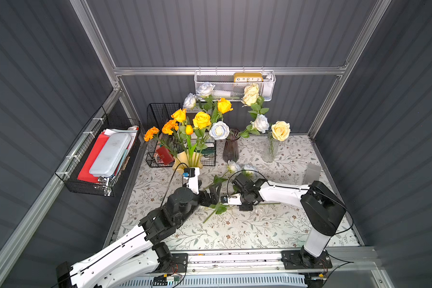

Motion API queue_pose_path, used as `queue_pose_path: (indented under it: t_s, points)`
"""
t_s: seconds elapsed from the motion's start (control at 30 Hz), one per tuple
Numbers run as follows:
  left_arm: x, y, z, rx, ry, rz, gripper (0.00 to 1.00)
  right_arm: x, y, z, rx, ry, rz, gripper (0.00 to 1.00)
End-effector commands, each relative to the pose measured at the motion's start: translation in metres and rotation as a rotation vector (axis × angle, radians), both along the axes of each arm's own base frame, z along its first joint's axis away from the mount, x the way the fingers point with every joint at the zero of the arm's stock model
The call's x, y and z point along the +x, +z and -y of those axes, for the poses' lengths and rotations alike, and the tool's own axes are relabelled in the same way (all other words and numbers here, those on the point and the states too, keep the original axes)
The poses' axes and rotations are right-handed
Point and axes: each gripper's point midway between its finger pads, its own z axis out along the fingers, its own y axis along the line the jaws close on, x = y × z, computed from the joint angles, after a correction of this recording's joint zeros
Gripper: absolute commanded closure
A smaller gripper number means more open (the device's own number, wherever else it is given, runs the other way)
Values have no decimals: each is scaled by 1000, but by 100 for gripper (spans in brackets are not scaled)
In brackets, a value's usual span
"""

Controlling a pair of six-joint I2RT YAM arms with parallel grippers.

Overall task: Arrange the flowers in different vases according to their colors
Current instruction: Adjust the flower at the center of the board.

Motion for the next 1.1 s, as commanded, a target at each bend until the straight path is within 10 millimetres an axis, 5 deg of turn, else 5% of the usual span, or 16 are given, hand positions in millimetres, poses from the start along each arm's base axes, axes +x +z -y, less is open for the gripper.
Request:
queue_pose_path:
  t_s: [0.0,0.2,0.7,1.07]
  points:
    - [-1,1,-4,23,9,9,1,-13,6,-6,30,-7,-50,100]
    - [-3,2,-11,31,21,11,1,-20,21,-22,61,-3,-80,100]
    - [-7,-2,-13,31,9,4,1,-25,11,-16,30,-53,-120,100]
    - [-22,-51,7,-140,-51,-209,1,-23,3,-13,11,-74,-139,100]
